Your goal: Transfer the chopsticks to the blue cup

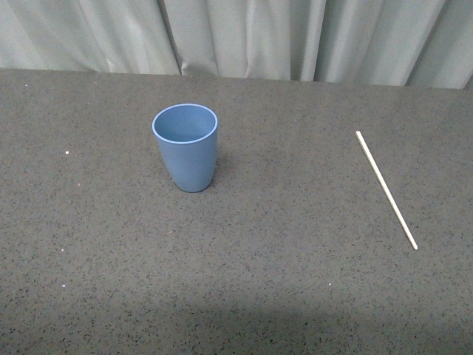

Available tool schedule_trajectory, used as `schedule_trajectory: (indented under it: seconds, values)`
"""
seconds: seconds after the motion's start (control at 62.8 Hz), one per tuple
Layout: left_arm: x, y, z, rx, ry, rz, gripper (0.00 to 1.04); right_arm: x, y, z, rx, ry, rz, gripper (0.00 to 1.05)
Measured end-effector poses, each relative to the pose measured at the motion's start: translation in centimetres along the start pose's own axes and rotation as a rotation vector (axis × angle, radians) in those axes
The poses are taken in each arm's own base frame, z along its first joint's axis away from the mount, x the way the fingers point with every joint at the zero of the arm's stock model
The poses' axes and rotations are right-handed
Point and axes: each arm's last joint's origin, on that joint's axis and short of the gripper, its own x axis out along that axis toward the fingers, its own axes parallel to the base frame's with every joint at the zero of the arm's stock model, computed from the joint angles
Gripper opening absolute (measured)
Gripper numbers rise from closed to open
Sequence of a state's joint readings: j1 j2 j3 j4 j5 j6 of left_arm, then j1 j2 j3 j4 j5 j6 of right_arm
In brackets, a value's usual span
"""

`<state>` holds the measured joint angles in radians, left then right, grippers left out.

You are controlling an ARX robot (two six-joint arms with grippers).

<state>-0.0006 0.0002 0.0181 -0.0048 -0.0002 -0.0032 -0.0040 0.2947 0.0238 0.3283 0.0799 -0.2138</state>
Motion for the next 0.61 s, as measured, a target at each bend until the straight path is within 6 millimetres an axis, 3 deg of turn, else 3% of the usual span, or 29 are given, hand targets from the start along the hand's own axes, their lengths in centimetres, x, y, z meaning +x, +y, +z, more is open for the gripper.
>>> schedule_trajectory:
  seconds: [0.096, 0.159, 0.255, 0.351, 0.494, 0.606]
  values:
    - [0.0, 0.0, 0.0, 0.000, 0.000, 0.000, 0.98, 2.9, -0.2, 1.0, 0.008, 0.084, 0.084, 0.95]
    - [0.0, 0.0, 0.0, 0.000, 0.000, 0.000, 0.98, 7.2, 0.1, 1.8, 0.037, 0.239, 0.189, 0.95]
    - [0.0, 0.0, 0.0, 0.000, 0.000, 0.000, 0.98, 14.0, 1.3, 1.1, 0.027, 0.532, 0.302, 0.95]
    - [0.0, 0.0, 0.0, 0.000, 0.000, 0.000, 0.98, 18.3, 2.3, 0.0, 0.055, 0.692, 0.357, 0.95]
    - [0.0, 0.0, 0.0, 0.000, 0.000, 0.000, 0.98, 23.8, 4.3, -2.2, 0.087, 0.869, 0.372, 0.95]
    - [0.0, 0.0, 0.0, 0.000, 0.000, 0.000, 0.98, 26.1, 5.7, -3.9, 0.119, 0.980, 0.386, 0.95]
